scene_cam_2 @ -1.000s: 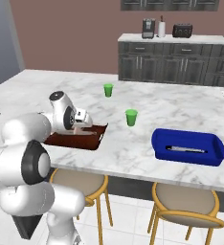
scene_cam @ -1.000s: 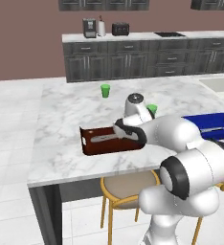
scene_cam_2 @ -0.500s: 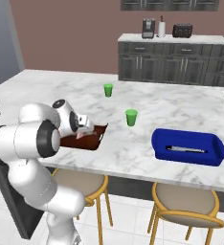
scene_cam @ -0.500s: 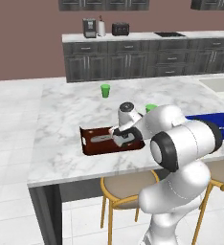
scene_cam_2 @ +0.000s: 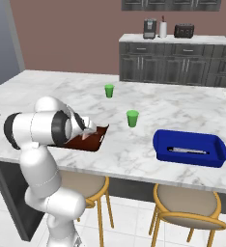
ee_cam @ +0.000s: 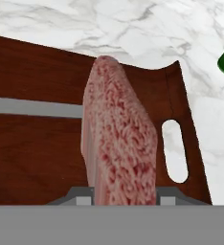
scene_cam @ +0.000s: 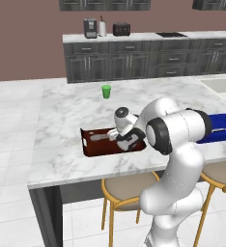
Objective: Gather the sweet potato and garlic from the fridge and place them on a tray on the dining counter. Then gather the fish and steak from the fridge and place them on the other tray.
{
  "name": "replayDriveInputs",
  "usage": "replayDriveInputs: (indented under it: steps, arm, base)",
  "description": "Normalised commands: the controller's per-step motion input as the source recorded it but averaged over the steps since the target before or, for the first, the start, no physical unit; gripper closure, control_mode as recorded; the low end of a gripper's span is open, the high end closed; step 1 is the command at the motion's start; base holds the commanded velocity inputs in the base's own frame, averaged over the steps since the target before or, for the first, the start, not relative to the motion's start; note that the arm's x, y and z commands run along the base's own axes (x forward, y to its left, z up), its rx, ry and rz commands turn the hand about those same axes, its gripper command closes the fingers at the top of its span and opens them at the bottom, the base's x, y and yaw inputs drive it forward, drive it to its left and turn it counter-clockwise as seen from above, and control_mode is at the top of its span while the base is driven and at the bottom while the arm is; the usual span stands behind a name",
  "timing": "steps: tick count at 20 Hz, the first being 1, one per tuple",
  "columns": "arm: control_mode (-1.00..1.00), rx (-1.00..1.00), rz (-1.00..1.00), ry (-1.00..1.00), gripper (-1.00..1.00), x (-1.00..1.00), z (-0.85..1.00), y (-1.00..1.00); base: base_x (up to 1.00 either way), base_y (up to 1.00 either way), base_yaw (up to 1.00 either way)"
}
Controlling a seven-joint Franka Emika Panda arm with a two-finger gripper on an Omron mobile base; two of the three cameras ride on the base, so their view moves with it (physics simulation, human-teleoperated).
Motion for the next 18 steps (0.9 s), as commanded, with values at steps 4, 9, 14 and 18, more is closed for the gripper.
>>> replayDriveInputs:
  steps: [4,9,14,18]
  arm:
    - [-1.0,0.0,0.0,0.0,-1.0,-0.02,-0.25,0.02]
    - [-1.0,0.0,0.0,-0.01,-1.0,-0.58,0.0,0.0]
    - [-1.0,0.07,0.0,0.0,-1.0,-0.32,0.49,-0.03]
    - [-1.0,0.11,0.0,0.04,-1.0,0.08,0.74,-0.07]
  base:
    - [0.0,0.0,0.0]
    - [0.0,0.0,0.0]
    - [0.0,0.0,0.0]
    - [0.0,0.0,0.0]
